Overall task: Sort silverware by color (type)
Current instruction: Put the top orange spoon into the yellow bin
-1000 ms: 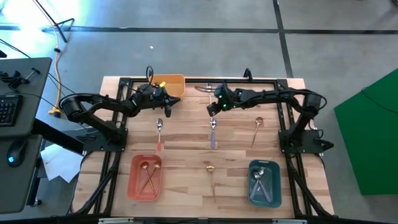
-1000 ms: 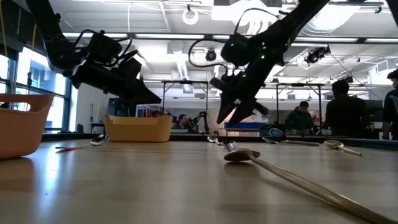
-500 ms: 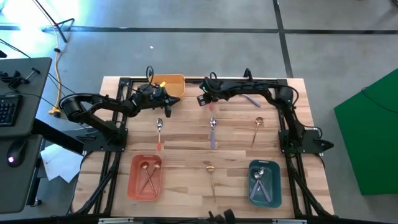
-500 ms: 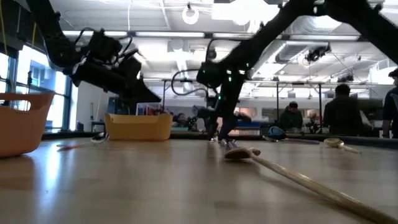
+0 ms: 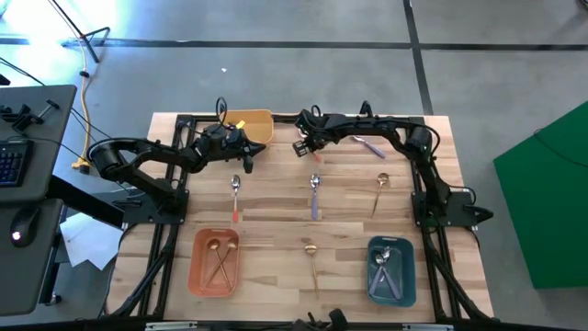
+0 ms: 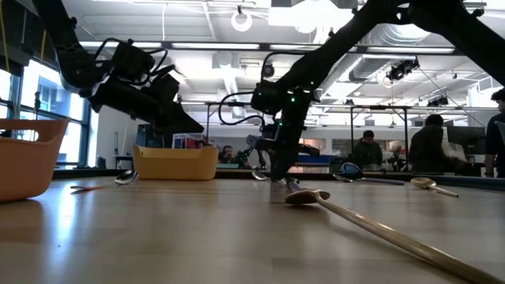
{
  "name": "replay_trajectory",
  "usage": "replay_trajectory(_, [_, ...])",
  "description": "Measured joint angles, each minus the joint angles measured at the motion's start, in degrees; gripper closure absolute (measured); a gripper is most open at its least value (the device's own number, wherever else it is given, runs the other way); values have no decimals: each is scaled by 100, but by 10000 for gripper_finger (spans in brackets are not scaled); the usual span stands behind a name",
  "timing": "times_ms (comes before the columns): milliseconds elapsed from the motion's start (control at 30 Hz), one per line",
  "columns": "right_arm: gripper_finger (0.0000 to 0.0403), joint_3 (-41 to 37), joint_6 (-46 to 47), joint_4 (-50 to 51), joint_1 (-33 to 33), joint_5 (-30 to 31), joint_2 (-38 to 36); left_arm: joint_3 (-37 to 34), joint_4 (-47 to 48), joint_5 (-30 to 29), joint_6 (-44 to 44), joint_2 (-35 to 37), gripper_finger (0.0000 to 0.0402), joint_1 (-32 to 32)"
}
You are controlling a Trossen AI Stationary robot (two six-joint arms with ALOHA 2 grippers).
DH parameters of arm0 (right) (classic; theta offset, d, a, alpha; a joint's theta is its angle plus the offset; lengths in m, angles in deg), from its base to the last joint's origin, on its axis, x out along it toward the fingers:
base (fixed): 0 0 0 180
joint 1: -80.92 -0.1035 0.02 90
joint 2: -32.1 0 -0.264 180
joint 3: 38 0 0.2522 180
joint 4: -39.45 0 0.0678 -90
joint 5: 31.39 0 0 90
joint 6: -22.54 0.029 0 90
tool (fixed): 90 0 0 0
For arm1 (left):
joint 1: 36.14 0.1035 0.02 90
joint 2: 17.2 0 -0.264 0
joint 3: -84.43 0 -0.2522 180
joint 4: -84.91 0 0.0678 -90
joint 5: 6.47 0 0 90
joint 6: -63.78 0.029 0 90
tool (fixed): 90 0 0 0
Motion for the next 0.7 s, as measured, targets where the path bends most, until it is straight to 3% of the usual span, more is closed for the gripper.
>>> replay_trajectory(233, [399,439,-782,26,-91,-700,0,-141,-86,45,-113,79,402,258])
replay_trajectory(433, [401,798,-1438,-7,-136,-880,-254,-436,-114,98,-377,359,402,601])
replay_trajectory(700, [402,1139,-2031,-1707,-208,-1401,-321,-718,-831,1064,-799,766,402,1044])
